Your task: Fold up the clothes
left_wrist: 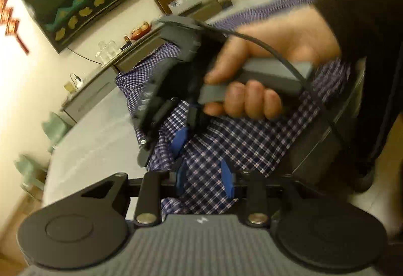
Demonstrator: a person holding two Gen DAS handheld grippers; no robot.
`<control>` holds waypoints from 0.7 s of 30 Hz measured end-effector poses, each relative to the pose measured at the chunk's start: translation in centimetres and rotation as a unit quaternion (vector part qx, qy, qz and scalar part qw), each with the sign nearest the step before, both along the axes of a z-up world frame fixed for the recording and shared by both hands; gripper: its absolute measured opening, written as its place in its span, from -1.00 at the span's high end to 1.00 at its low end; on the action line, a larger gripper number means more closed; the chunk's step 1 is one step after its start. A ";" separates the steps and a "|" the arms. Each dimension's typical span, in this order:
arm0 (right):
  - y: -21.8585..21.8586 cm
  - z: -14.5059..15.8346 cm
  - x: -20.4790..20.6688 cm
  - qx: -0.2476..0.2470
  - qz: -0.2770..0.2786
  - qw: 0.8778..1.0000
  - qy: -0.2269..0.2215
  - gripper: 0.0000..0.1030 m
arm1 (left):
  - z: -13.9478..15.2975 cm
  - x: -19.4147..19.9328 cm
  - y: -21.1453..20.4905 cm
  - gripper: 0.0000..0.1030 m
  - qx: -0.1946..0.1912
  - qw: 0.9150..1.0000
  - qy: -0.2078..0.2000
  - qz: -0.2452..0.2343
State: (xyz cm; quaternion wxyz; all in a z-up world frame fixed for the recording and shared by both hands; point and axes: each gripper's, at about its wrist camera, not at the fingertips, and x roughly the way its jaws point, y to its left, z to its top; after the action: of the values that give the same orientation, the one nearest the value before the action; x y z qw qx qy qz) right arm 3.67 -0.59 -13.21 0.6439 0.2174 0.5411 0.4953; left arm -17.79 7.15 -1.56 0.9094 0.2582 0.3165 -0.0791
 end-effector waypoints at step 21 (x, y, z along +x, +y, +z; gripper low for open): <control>-2.4 5.0 -5.2 0.037 -0.009 0.998 -0.052 0.95 | 0.2 6.5 13.1 0.05 -0.266 0.958 0.011 0.102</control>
State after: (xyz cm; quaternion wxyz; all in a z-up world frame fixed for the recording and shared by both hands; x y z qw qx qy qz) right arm -1.48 -3.00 -8.17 0.6671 0.2193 0.4863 0.5200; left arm -11.25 20.24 -1.31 0.9449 -0.0278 0.3187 -0.0696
